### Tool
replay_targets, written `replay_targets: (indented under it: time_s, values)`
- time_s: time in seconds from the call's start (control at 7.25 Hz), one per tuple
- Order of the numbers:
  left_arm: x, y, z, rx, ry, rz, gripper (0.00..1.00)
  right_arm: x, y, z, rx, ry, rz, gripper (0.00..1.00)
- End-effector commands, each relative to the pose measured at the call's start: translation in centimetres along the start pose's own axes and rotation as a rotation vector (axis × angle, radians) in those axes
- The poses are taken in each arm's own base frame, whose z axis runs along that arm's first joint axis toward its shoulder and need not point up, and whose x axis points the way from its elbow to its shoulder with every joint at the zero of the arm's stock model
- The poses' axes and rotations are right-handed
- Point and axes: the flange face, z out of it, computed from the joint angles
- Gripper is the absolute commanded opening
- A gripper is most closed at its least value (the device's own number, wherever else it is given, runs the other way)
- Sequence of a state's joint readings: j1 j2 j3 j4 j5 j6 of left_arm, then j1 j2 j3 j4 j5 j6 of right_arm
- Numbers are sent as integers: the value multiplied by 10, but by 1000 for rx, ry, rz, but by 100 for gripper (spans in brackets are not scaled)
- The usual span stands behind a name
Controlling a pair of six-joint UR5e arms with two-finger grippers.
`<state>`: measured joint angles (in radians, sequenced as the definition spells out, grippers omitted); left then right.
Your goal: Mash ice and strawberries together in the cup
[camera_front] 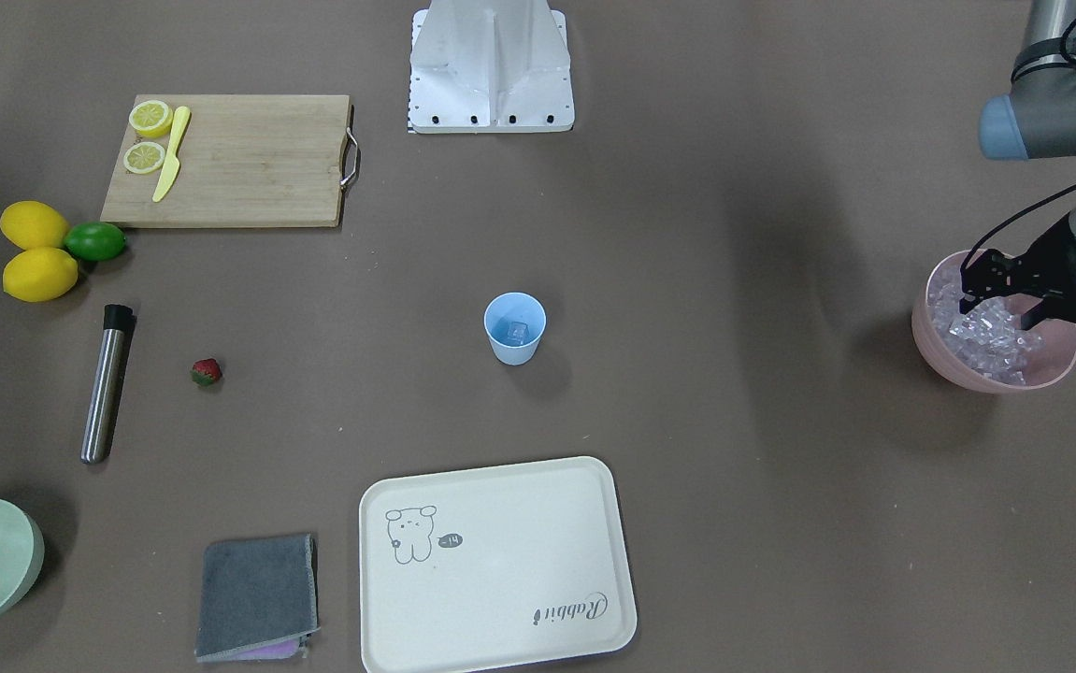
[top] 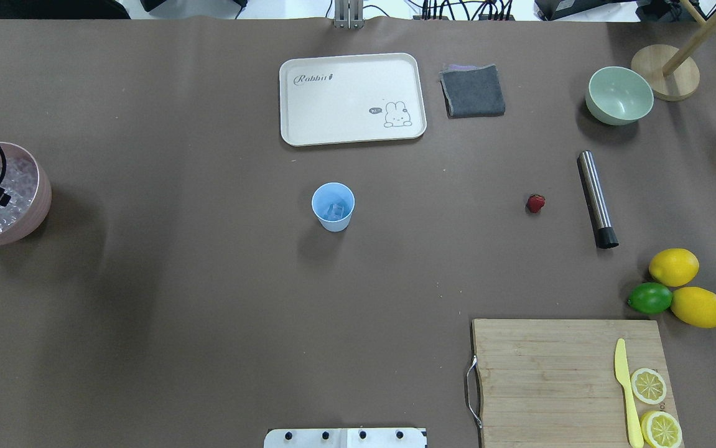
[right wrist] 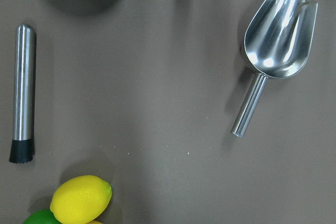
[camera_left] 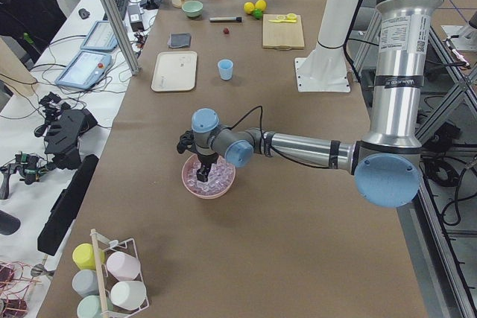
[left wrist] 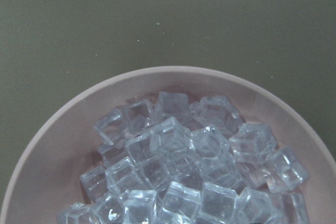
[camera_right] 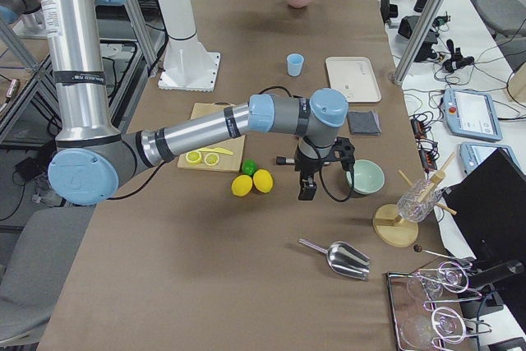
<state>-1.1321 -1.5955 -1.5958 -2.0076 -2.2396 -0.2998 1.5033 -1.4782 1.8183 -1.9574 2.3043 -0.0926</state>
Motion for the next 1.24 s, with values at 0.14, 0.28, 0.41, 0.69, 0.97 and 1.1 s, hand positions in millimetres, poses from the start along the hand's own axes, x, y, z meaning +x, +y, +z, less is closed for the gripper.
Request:
replay_targets:
  time_s: [0.14,0.28,0.41,0.69,0.97,1.1]
  values:
    - [-2,3,-1,-4,5,6,37,-2,-1,-2,4,-1,-3,100]
    - [-4,5,-2,-3,7,5,18,-2,-2,-3,5,-1,-4,100]
    - [-10,7,-4,-2,2,34,0,-2,-2,-3,5,1,-4,100]
    - [-23,5,-22,23,4,23,0,-4,-2,-4,8,0,-7,100]
    - [-47,-7,-76,119,20,-15,0,-6,-2,-7,14,-1,-12,100]
    - [-34,-21,-97,166,25,-20,0,-7,-2,-7,13,-6,-11,100]
